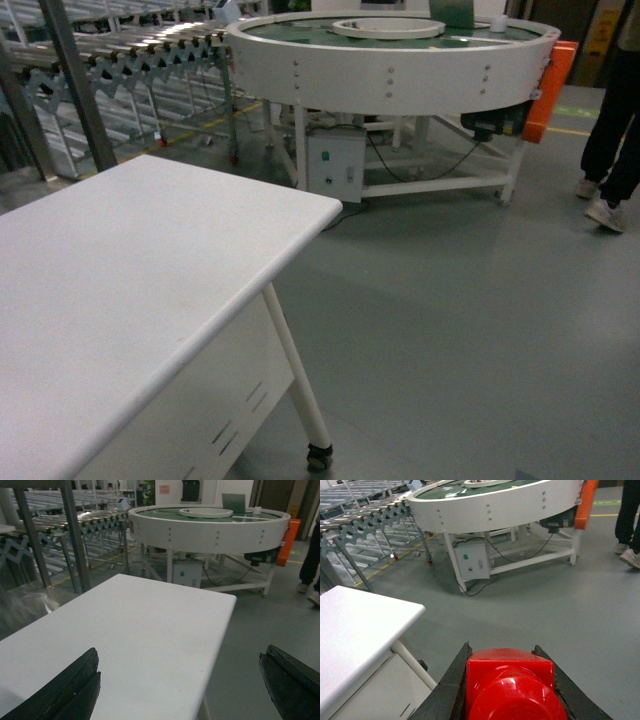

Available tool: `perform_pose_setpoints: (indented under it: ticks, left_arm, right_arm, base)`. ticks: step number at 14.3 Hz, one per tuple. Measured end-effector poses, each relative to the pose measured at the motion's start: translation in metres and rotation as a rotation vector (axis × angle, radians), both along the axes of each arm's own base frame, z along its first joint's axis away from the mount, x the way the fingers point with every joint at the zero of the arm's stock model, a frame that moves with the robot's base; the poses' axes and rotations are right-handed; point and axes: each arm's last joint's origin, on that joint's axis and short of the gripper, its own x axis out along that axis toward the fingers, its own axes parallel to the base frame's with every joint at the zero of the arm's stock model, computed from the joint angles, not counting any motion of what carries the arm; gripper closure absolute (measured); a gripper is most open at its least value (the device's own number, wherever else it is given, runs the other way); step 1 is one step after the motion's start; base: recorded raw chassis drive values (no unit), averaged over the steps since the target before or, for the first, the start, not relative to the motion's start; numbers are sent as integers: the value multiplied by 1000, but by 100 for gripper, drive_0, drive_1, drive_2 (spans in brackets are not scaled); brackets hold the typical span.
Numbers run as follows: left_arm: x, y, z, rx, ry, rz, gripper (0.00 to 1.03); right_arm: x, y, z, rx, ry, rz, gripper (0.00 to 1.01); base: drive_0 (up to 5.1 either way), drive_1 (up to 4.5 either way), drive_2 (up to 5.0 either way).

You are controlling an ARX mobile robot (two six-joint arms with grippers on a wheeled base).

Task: Pick red block from blue box to shelf

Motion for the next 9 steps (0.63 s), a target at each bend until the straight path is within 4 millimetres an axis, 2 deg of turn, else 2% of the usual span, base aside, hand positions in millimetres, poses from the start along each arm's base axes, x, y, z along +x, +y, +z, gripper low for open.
perform_pose_setpoints:
  ticks: [9]
  left_arm:
    - [0, 0, 0, 0, 0, 0, 5]
  right_arm:
    - [0, 0, 0, 0, 0, 0, 74]
  base:
    - [-155, -155, -155]
